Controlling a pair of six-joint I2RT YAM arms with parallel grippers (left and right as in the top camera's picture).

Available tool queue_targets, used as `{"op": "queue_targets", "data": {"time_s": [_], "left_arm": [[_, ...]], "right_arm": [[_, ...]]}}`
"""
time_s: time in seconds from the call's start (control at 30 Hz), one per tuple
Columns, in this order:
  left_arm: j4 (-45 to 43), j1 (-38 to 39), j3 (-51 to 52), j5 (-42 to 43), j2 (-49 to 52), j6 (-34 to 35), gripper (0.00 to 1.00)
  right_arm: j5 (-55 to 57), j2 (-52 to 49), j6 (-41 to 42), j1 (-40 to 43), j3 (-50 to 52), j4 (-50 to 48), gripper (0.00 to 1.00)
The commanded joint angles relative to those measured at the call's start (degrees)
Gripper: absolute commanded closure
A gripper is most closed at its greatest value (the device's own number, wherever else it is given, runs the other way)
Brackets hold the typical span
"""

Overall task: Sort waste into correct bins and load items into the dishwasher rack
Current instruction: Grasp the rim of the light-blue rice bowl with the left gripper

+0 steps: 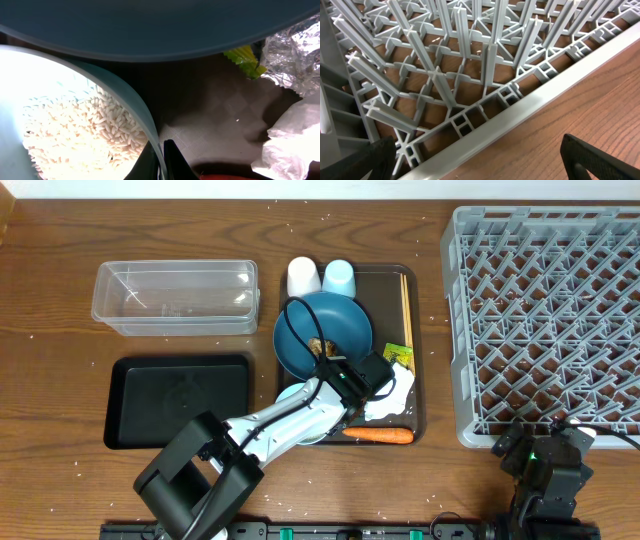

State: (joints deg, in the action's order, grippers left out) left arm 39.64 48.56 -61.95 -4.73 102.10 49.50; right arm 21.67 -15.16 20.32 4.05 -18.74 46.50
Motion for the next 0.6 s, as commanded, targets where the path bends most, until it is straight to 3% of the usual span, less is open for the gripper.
{"op": "queue_targets", "data": {"time_s": [0.0, 0.57], "left_arm": [[0.5, 0.1, -0.3, -0.2, -1.8, 0.1, 0.94], [1.7, 0.1, -0.2, -0.5, -12.5, 0.1, 0.94]], "right_arm": [[0.6, 0.1, -0.7, 0.4, -0.7, 0.1, 0.01], [0.6, 0.1, -0.7, 0.4, -0.7, 0.1, 0.01]]}}
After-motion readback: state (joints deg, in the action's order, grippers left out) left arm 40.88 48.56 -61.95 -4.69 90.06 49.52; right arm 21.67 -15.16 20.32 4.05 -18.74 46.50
